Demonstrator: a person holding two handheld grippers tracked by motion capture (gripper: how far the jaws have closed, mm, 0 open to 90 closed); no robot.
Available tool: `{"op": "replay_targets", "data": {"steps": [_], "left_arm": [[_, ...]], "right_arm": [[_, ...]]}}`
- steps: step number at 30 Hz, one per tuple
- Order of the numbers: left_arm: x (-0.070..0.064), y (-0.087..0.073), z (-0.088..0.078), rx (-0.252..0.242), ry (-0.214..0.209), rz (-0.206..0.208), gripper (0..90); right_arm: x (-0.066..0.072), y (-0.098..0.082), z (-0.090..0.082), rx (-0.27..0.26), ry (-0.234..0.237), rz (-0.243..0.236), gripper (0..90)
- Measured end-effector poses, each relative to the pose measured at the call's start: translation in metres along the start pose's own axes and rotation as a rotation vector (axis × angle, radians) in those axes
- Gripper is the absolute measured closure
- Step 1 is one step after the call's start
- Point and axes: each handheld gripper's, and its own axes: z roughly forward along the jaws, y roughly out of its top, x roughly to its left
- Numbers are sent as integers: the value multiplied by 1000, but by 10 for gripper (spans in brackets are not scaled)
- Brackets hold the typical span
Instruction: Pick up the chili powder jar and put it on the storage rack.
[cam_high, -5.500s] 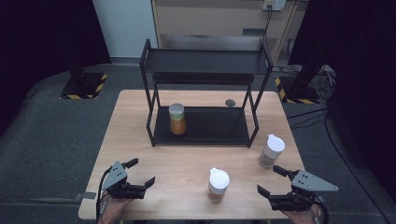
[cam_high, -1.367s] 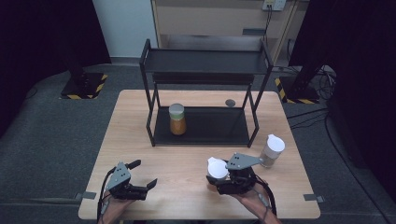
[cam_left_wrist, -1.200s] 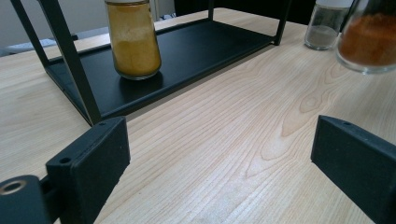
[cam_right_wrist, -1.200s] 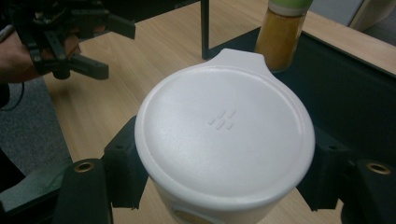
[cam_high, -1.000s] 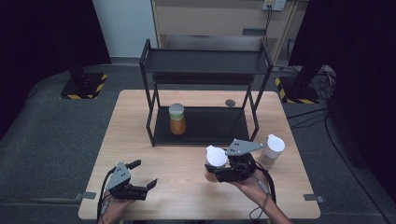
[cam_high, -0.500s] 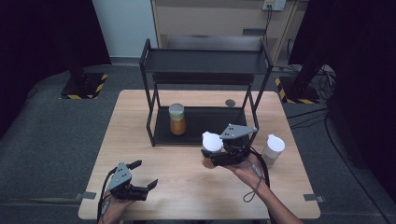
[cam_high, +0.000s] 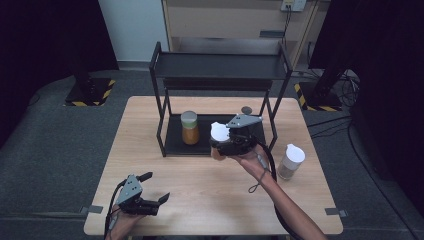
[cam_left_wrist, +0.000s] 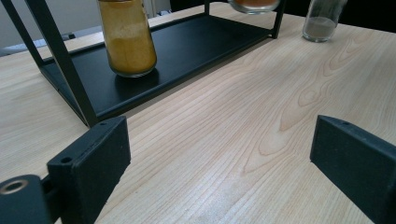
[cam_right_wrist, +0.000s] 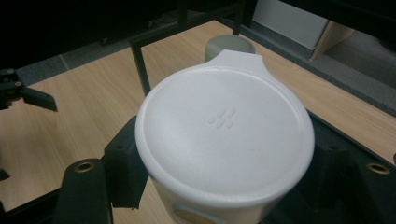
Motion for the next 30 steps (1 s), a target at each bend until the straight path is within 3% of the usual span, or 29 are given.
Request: {"op": "replay_targets", "data": {"steps": [12, 30], "left_arm": [[1, -1, 0, -2, 0, -6, 46], [2, -1, 0, -5, -1, -13, 46]], "right_arm": [[-20, 3, 36, -5, -74, 50, 312], [-40, -9, 84, -2, -119, 92, 312]]}}
